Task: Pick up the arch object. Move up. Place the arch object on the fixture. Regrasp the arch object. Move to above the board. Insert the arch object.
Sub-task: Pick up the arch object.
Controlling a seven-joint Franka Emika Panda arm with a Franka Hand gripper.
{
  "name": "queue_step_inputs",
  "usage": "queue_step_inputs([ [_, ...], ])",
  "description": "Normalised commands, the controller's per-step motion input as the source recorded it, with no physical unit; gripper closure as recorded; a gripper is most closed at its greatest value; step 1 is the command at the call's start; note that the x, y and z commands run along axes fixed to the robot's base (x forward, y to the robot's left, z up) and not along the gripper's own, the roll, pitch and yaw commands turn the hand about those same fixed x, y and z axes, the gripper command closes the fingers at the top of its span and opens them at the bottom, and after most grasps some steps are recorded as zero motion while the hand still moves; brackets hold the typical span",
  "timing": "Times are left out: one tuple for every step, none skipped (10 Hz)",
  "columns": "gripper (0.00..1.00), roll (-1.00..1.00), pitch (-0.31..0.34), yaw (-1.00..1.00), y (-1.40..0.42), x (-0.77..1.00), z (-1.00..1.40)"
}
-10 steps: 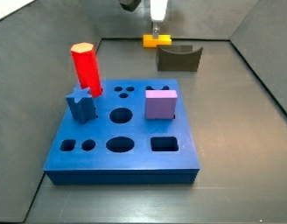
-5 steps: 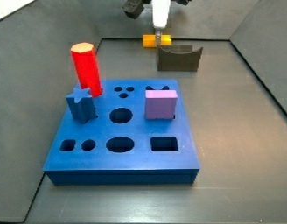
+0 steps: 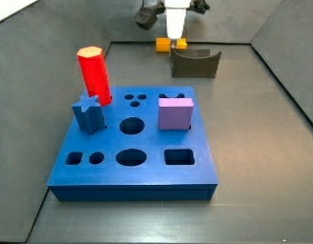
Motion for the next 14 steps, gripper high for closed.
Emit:
queue_step_inputs([
  [0.0, 0.06, 0.013, 0.0, 0.0, 0.0, -0.23],
  [0.0, 0.0, 0.0, 0.0, 0.0, 0.0, -0.13],
  [0.0, -0.08, -0.054, 0.0, 0.06, 0.0, 0.0],
  [0.0, 0.0, 0.0, 0.0, 0.0, 0.0, 0.0],
  [1.0, 0.0, 0.0, 0.0, 0.0, 0.0, 0.0],
  [1.0, 0.0, 0.0, 0.0, 0.0, 0.0, 0.0],
  [1.0, 0.0, 0.0, 0.0, 0.0, 0.0, 0.0],
  [1.0, 0.0, 0.0, 0.0, 0.0, 0.0, 0.0],
  [1.0, 0.0, 0.0, 0.0, 0.0, 0.0, 0.0],
  [1.0, 0.0, 0.0, 0.0, 0.0, 0.0, 0.0],
  [1.0, 0.0, 0.0, 0.0, 0.0, 0.0, 0.0],
  [1.0, 0.0, 0.0, 0.0, 0.0, 0.0, 0.0],
  [1.0, 0.0, 0.0, 0.0, 0.0, 0.0, 0.0],
  [1.0, 0.0, 0.0, 0.0, 0.0, 0.0, 0.0],
])
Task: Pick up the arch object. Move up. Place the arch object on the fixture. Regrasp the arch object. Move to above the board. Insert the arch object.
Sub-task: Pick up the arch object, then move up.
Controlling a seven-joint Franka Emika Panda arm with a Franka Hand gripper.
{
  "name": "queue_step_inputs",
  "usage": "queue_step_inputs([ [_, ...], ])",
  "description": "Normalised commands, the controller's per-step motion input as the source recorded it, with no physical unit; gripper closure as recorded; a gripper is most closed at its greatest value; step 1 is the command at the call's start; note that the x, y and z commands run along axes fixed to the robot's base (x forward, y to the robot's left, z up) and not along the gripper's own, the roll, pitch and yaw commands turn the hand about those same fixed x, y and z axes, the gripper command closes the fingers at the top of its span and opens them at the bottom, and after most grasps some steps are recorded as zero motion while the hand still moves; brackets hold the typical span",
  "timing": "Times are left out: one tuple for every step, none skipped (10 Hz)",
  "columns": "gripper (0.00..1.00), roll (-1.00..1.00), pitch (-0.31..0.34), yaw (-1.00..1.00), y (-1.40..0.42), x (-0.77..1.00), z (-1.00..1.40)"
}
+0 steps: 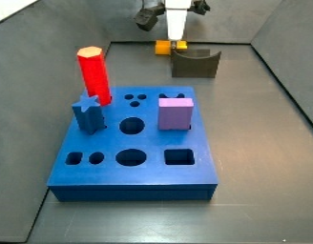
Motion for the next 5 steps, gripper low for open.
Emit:
queue_step_inputs([
  [1.0, 0.0, 0.0, 0.0, 0.0, 0.0, 0.0],
  [1.0, 0.0, 0.0, 0.0, 0.0, 0.0, 0.83],
  [1.0, 0.0, 0.013, -0.03, -0.01, -0.03, 0.81],
  [1.0, 0.0, 0.028, -0.03, -0.01, -0.06, 0.66],
  [1.0, 0.01, 0.029, -0.03, -0.01, -0.05, 0.51],
])
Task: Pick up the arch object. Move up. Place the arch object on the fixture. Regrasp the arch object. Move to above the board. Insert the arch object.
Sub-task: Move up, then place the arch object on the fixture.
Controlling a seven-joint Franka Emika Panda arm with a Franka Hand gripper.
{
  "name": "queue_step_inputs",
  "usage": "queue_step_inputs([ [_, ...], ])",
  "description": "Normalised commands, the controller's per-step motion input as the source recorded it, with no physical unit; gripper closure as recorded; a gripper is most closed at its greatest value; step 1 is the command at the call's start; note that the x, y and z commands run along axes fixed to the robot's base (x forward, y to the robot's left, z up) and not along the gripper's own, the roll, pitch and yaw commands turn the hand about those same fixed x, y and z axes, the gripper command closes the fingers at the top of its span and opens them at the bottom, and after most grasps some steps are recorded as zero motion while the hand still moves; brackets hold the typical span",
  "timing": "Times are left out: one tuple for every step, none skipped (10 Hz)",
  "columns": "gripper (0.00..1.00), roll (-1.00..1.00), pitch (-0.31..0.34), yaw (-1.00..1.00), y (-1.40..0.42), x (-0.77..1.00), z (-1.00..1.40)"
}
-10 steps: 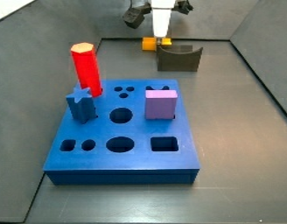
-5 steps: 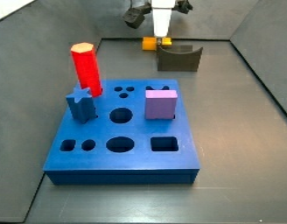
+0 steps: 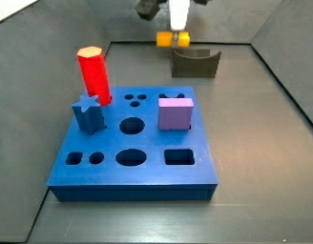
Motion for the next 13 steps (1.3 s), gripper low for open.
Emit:
queue_step_inputs([
  [1.0, 0.01, 0.041, -0.02, 0.0, -0.04, 0.3],
  [1.0, 0.02, 0.045, -0.02, 0.0, -0.03, 0.18],
  [1.0, 0.0, 0.0, 0.0, 0.0, 0.0, 1.0],
  [1.0, 0.0, 0.01, 0.0, 0.0, 0.0, 1.0],
  [1.0, 0.0, 0.026, 0.0, 0.0, -0.01, 1.0],
  [1.0, 0.01, 0.034, 0.0, 0.0, -0.02, 1.0],
  [1.0, 0.02, 0.042, 0.0, 0.0, -0.02, 1.0],
  [1.0, 0.03, 0.047, 0.0, 0.0, -0.02, 1.0],
  [1.0, 0.04, 0.057, 0.0, 0.0, -0.03, 1.0],
  [1.0, 0.05, 0.065, 0.01, 0.0, -0.03, 0.89],
  [1.0, 0.06, 0.074, 0.01, 0.0, -0.02, 0.65],
  [1.0, 0.06, 0.081, 0.01, 0.0, -0.02, 0.53],
  [1.0, 0.06, 0.096, 0.01, 0.0, 0.0, 0.3],
])
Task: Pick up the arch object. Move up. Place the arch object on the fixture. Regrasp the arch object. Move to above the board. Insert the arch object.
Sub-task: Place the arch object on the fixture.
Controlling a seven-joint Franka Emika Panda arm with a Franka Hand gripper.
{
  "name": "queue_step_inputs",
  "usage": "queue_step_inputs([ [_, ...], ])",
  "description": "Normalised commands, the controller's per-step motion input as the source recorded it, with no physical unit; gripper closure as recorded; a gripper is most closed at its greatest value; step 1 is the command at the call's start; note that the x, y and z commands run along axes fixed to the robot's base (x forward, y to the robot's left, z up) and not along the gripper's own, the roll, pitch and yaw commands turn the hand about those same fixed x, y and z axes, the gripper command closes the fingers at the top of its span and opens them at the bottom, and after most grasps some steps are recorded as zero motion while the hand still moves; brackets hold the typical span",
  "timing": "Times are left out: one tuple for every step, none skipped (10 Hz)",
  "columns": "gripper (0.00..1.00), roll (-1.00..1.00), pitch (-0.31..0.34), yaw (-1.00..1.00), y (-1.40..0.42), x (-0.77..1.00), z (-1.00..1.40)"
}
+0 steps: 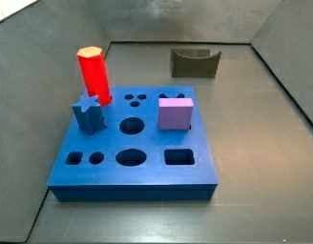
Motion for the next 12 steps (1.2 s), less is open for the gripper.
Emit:
queue_step_inputs([
  [1.0, 0.07, -0.018, 1.0, -1.0, 0.26, 0.06],
  [1.0, 0.07, -0.018, 1.0, -1.0, 0.27, 0.01],
  [1.0, 0.07, -0.017, 1.0, -1.0, 0.26, 0.02],
  [1.0, 0.08, -0.015, 1.0, -1.0, 0.23, 0.02],
  [1.0, 0.08, -0.014, 1.0, -1.0, 0.22, 0.02],
  [1.0, 0.09, -0.013, 1.0, -1.0, 0.2, 0.02],
  [1.0, 0.09, -0.013, 1.0, -0.99, 0.2, 0.01],
  [1.0, 0.09, -0.01, 1.0, -0.69, 0.12, 0.0],
  [1.0, 0.1, -0.01, 1.0, -0.47, 0.08, -0.01],
  [1.0, 0.1, -0.012, 1.0, -0.18, 0.04, -0.01],
  [1.0, 0.1, -0.014, 1.0, -0.09, 0.03, -0.02],
  [1.0, 0.1, -0.016, 1.0, -0.06, 0.03, -0.02],
])
